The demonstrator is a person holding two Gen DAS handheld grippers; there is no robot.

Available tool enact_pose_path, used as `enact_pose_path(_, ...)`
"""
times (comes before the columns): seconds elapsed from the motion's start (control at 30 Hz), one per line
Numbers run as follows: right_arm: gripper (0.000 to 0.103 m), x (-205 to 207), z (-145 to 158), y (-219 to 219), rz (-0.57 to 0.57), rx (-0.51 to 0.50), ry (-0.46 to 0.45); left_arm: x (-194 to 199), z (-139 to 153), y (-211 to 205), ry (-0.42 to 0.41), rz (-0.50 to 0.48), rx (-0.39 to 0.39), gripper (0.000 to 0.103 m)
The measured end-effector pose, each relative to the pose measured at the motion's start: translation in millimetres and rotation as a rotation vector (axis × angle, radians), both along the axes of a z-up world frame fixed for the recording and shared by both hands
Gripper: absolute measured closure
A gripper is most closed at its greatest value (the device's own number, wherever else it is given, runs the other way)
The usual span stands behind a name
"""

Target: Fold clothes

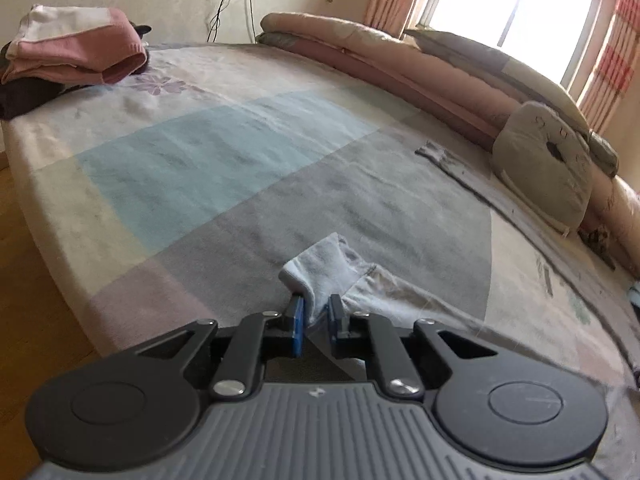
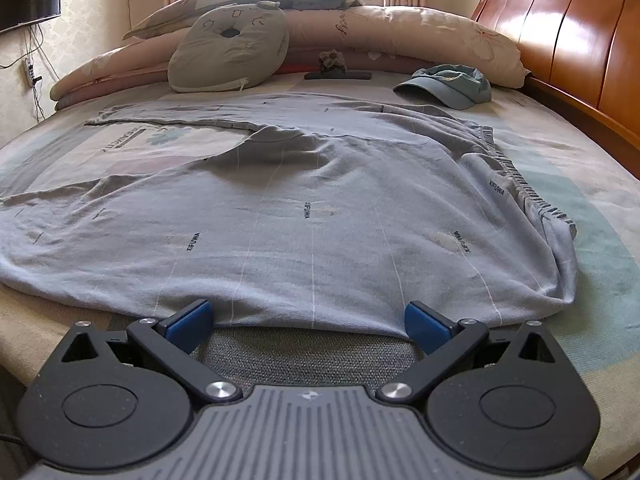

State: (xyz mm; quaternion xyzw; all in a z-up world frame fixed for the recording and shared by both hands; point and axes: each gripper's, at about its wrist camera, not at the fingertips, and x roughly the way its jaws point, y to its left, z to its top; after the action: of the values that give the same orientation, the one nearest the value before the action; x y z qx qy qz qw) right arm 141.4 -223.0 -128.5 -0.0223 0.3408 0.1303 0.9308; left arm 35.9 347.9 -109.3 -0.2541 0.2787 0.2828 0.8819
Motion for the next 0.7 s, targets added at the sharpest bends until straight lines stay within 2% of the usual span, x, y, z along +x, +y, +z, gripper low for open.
enact_pose_path(0.13,0.0,-1.7,0.3,-1.5,0.003,0.002,0.001,-10.1,-4.3,3.0,0.013,0.014,-0.021,0.091)
enact_pose_path(0.27,0.0,-4.2,1.4,-4.0,0.003,0.007,0.005,-15.8,2.4,1.4,0.034,0.016,-0.003,0.076)
enact_pose_path(0.3,0.0,-5.0,1.7,-4.8,0.001,0.008,0.006,-16.0,6.3,0.5,0.041,0.018,0.008,0.073)
enact_pose_path(0.4,0.0,-7.1,2.4,-5.8,-0.007,0.018,0.009,-12.6,20.7,-7.2,0.067,0.024,0.099,0.073)
enact_pose_path(0.53,0.0,-10.0,3.4,-6.9,-0.019,0.031,0.014,-0.8,38.6,-17.9,0.053,-0.029,0.178,0.062)
enact_pose_path(0.6,0.0,-11.1,3.9,-7.0,-0.024,0.035,0.016,10.4,41.4,-26.0,0.031,-0.093,0.182,0.058)
enact_pose_path(0.7,0.0,-11.7,4.7,-5.7,-0.023,0.034,0.02,35.8,33.1,-40.7,0.049,-0.212,0.181,0.051)
